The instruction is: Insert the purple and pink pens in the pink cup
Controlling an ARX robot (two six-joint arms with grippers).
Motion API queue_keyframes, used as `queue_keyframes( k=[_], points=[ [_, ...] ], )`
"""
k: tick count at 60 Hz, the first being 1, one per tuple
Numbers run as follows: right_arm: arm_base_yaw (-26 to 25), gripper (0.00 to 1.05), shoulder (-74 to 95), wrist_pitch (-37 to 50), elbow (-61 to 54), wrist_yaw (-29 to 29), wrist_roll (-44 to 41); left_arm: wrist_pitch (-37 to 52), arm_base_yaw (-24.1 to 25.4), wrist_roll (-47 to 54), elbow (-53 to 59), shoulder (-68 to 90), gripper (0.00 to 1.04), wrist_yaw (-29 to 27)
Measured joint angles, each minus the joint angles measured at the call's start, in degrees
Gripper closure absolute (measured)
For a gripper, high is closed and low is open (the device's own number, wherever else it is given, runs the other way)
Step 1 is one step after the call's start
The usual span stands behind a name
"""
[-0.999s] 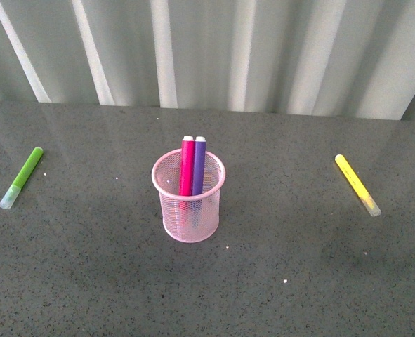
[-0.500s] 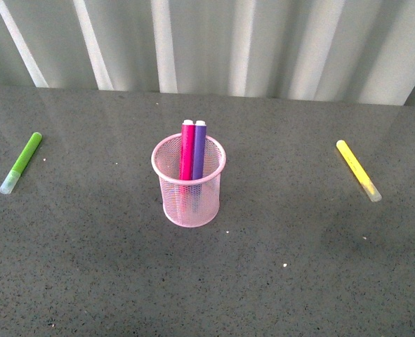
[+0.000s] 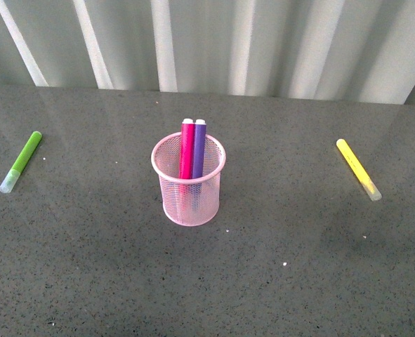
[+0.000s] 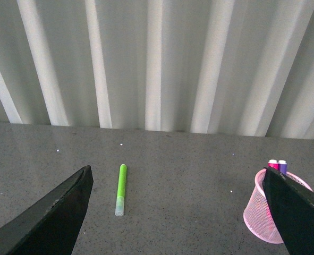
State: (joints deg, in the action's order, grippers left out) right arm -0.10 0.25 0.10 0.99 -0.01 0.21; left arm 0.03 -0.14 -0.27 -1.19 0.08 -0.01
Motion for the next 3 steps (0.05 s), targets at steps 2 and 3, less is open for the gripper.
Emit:
queue_keyframes(
  k=[2, 3],
  points=[
    [0.0, 0.07, 0.0, 0.0, 0.0, -0.02, 0.0, 0.0, 0.0, 0.0, 0.0, 0.0, 0.07, -0.02],
    [0.0, 0.07, 0.0, 0.0, 0.0, -0.02, 0.0, 0.0, 0.0, 0.0, 0.0, 0.0, 0.07, 0.0]
  ],
)
